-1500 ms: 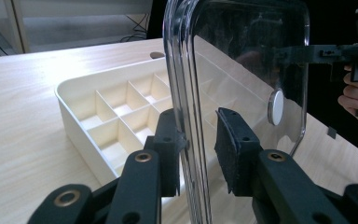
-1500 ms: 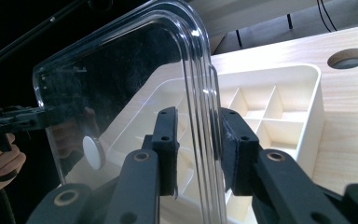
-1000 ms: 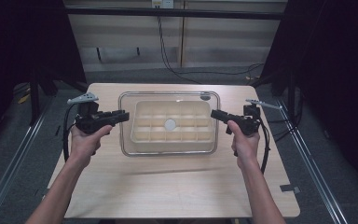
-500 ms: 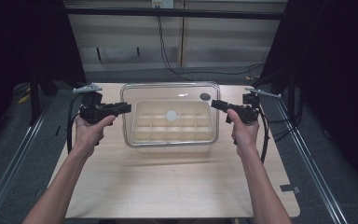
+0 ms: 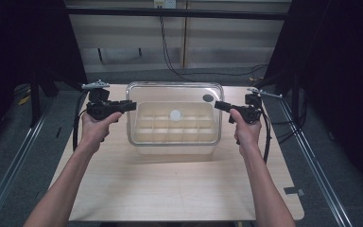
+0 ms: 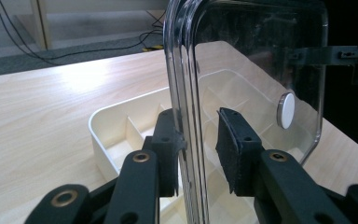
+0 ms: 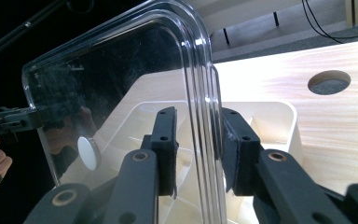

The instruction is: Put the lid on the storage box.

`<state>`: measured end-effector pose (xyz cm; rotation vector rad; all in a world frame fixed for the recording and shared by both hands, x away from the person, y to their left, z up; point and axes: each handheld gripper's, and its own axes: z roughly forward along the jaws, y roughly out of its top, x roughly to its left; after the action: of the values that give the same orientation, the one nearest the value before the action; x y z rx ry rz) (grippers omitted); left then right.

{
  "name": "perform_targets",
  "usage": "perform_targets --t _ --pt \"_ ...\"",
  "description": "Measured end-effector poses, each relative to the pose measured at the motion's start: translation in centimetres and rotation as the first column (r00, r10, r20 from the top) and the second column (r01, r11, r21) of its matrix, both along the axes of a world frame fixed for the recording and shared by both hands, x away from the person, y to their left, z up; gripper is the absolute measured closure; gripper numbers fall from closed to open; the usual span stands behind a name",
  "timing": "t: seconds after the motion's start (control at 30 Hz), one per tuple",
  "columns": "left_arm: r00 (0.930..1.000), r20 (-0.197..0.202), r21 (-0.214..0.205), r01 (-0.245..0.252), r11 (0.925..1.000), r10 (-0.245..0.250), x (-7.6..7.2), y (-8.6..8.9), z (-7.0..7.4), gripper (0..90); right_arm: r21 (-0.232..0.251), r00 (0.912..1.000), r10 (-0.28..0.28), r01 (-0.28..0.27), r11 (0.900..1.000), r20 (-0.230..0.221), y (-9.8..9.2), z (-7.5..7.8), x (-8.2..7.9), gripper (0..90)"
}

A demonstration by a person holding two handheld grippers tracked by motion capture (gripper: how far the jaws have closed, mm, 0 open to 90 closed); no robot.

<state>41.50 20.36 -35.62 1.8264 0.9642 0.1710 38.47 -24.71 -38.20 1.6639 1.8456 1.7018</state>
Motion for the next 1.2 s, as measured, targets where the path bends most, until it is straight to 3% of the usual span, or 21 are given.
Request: perform_targets --t 0.2,0.5,1.2 --pt "0.9998 -0.014 0.014 -0.013 0.9998 0.013 0.6 -0.3 -0.2 68.0 -0.013 0.9998 -0.014 0.014 0.9998 -0.016 0.0 -0.2 0.4 69.8" --pt "0.9986 -0.045 -0.028 -0.031 0.9991 0.030 1.4 -0.1 -1.3 67.4 -0.054 0.9996 -0.018 0.016 0.9984 -0.021 0.4 -0.3 0.9 69.1" --pt "0.9951 -0.090 -0.026 -0.043 0.9987 0.040 3.2 -0.4 -2.5 64.5 -0.085 0.9970 -0.031 0.025 0.9960 -0.071 0.7 -1.2 2.6 65.9"
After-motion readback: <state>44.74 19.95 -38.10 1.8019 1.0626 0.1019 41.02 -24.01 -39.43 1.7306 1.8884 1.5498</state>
